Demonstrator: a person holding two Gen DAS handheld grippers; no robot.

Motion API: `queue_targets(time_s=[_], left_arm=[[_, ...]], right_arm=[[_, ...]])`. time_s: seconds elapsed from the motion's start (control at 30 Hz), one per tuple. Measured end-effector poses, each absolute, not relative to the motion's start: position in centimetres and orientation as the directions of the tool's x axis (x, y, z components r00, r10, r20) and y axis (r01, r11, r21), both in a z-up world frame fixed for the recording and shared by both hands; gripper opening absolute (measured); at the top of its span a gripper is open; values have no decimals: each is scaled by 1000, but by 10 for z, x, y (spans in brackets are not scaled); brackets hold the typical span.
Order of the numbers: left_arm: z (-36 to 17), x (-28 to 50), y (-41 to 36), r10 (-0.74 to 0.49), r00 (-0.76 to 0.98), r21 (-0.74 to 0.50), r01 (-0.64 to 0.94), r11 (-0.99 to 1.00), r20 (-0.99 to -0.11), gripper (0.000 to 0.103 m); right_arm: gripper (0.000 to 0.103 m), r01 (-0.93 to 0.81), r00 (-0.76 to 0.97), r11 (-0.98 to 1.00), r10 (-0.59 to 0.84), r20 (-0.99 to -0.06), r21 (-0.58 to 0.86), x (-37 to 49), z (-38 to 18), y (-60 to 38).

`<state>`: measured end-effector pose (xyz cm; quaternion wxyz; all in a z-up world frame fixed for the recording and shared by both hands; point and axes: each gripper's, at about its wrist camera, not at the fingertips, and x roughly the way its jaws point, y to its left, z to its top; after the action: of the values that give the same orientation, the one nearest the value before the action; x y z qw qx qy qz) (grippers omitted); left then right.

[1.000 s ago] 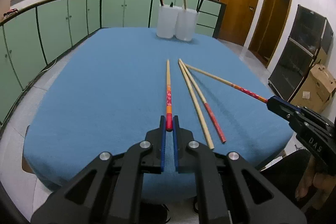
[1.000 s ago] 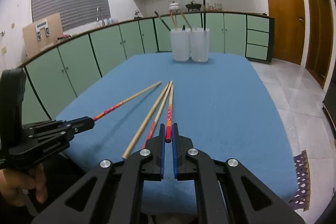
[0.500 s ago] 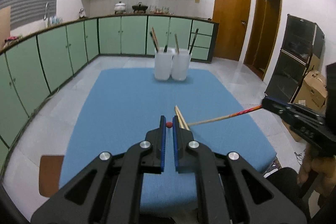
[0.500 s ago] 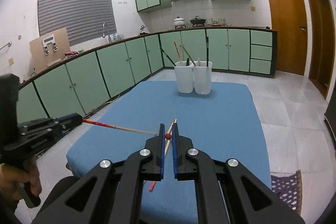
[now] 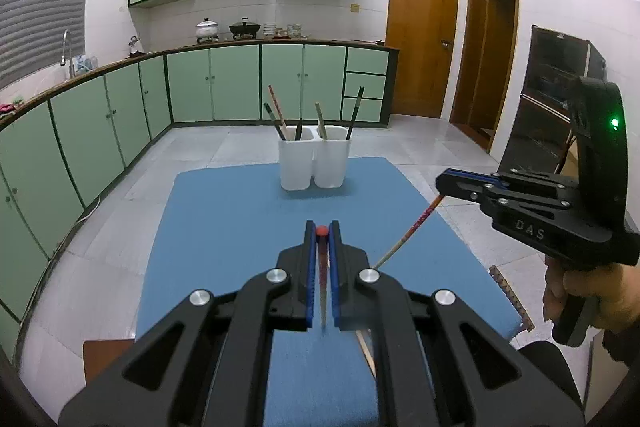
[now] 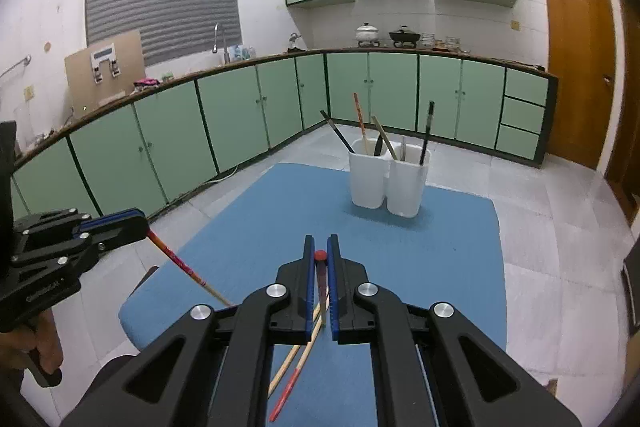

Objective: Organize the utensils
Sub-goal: 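Carry both red chopsticks to the white holder and drop them in with both tools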

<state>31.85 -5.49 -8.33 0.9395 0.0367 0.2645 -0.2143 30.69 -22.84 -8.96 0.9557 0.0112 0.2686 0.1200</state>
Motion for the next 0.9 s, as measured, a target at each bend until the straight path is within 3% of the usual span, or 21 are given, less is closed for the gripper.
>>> queue_targets(time_s=[0.5,0.9], left_arm=[[-55,394,-62,-463,700,-115,484,867,-544,5],[40,495,-84,-477,777,-89,486,869,-411,5]], right_arm=[[6,-268,815,962,259,-518,60,363,-32,-239],[6,-183,868,983,164,-468,5,450,64,-264]])
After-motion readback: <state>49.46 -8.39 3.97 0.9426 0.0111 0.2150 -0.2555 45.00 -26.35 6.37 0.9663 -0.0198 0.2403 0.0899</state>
